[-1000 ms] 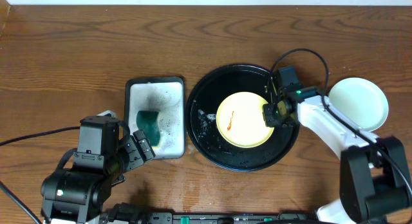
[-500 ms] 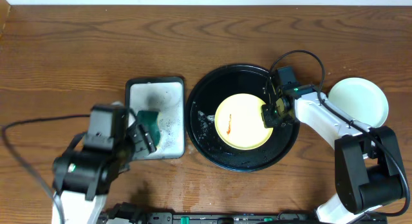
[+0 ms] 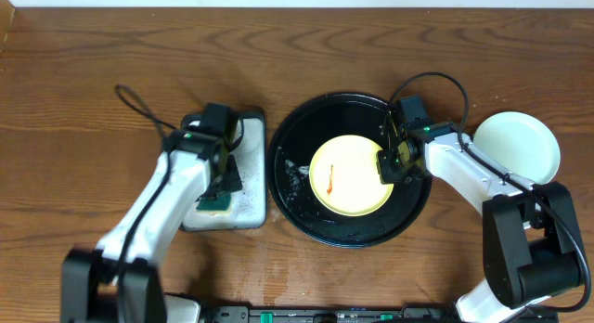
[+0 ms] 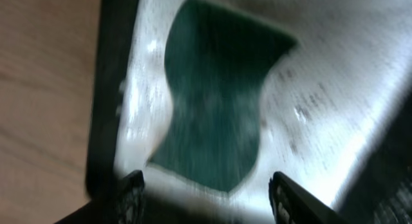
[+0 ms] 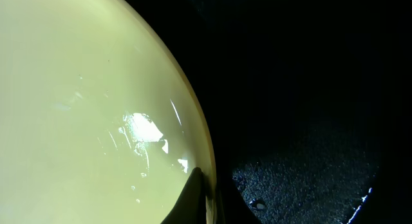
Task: Clean dirty plates on tray and stack at the side
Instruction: 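Grasp the green sponge in the metal tray with left gripper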
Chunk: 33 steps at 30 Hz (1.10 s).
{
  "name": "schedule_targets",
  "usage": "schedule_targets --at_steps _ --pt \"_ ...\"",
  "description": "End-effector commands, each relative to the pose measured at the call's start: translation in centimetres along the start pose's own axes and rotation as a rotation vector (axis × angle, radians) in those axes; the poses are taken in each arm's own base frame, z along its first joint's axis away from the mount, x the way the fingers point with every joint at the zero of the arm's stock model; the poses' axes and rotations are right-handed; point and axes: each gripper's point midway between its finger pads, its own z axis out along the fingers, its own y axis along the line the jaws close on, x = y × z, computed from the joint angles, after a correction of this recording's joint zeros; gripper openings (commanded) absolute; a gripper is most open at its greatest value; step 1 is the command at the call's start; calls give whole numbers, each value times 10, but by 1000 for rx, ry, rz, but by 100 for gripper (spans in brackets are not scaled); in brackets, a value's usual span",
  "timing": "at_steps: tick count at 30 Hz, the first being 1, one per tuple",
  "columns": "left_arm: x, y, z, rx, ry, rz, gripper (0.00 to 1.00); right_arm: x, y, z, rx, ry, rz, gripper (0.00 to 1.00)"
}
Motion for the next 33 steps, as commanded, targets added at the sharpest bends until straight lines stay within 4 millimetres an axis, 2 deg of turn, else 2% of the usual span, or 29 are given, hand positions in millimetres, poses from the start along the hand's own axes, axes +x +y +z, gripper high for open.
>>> schedule_targets --at_steps 1,7,10,12,13,17,19,21,22,24,27,30,33 --pt "-4 6 32 -102 27 62 60 14 -4 14 21 59 -8 1" --pt "3 -6 74 -101 116 114 47 15 -4 14 18 61 -6 1" --pt "11 -21 88 -38 168 131 28 15 -4 14 18 61 -3 1" --pt "15 -26 89 -7 191 128 10 15 -4 14 18 63 -3 1" --pt "17 -28 88 6 197 126 8 16 -4 14 18 65 -3 1" --pt "14 -27 73 18 187 124 8 15 -4 14 18 65 -3 1" --pt "10 -27 59 32 161 121 7 15 -4 14 19 65 -3 1" --pt "3 -27 42 54 116 114 8 16 -4 14 18 65 -3 1" --pt "1 -27 33 67 92 110 11 16 -4 14 18 65 -3 1" --pt "-5 -26 13 96 33 102 32 15 -4 14 19 64 -3 1" --pt "-8 -23 -8 124 -24 93 47 15 -4 14 19 64 -3 1" --pt "-7 -21 -15 131 -38 91 58 15 -4 14 19 64 -3 1" --pt "-3 -19 -8 120 -26 91 63 15 -4 14 18 65 -3 1"
